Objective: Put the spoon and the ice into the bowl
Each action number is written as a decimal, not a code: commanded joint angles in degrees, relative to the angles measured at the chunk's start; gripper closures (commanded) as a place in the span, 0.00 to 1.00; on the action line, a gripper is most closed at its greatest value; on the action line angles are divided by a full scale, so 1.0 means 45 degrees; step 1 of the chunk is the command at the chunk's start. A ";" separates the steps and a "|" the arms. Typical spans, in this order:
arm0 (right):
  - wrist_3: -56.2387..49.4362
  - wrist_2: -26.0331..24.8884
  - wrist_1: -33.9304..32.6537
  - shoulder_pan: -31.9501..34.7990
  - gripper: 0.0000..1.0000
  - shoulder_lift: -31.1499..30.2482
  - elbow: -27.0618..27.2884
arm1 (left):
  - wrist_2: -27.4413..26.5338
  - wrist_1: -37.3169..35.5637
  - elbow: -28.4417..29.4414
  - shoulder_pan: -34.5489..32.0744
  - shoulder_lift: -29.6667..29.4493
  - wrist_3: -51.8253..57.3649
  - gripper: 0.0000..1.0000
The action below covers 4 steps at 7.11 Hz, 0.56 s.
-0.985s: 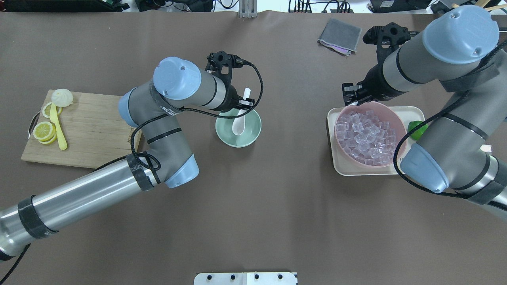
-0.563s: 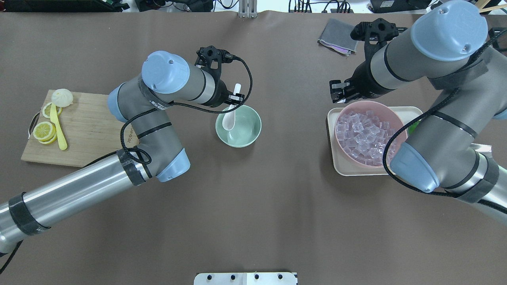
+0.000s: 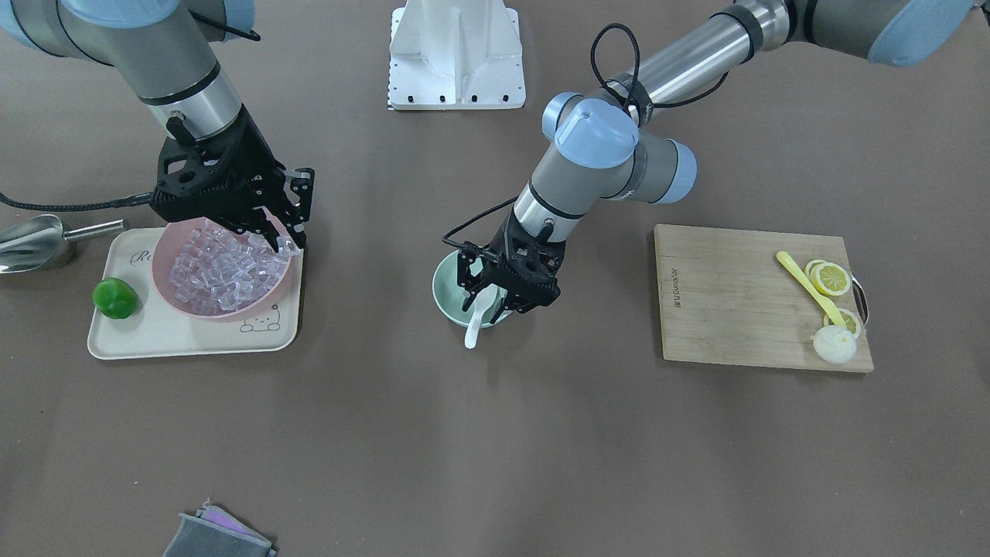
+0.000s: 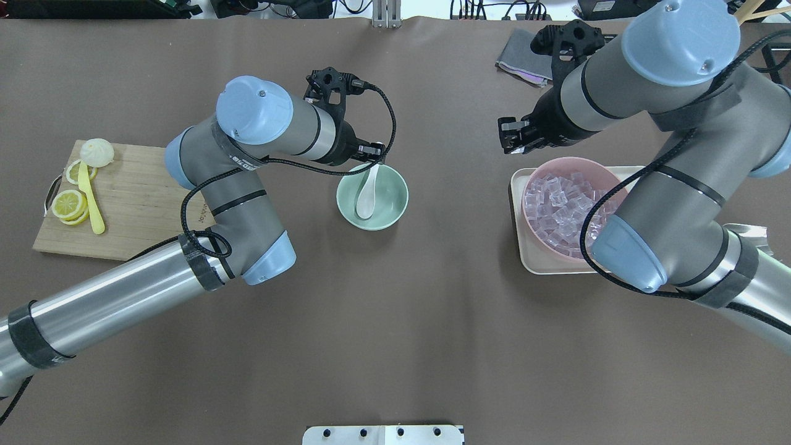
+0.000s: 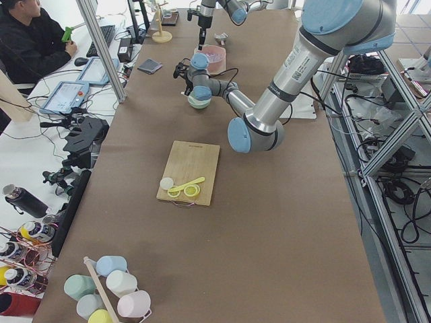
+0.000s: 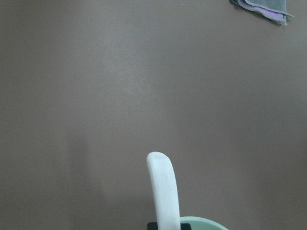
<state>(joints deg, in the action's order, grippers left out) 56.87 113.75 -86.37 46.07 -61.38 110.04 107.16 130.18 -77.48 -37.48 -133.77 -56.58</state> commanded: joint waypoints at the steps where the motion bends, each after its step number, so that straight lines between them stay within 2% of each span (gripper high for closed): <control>1: 0.0385 -0.0528 0.0130 -0.0293 1.00 0.1367 -0.1146 | 0.1040 -0.0140 -0.1504 -0.1405 0.1282 0.0092 0.02; 2: 0.0756 -0.1073 0.0208 -0.0547 1.00 0.2225 -0.2100 | 0.3815 -0.0063 -0.1724 -0.3195 0.2199 0.0306 0.02; 3: 0.1146 -0.1756 0.0229 -0.0859 1.00 0.3142 -0.3134 | 0.5370 -0.0043 -0.2268 -0.4702 0.3349 0.1681 0.02; 4: 0.1962 -0.2575 0.1002 -0.1249 1.00 0.3751 -0.4208 | 0.5908 -0.0004 -0.2718 -0.5606 0.4752 0.3280 0.02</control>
<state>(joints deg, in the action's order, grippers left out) 62.07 106.35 -84.60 42.43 -48.58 96.98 128.05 129.99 -87.13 -56.35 -119.42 -49.27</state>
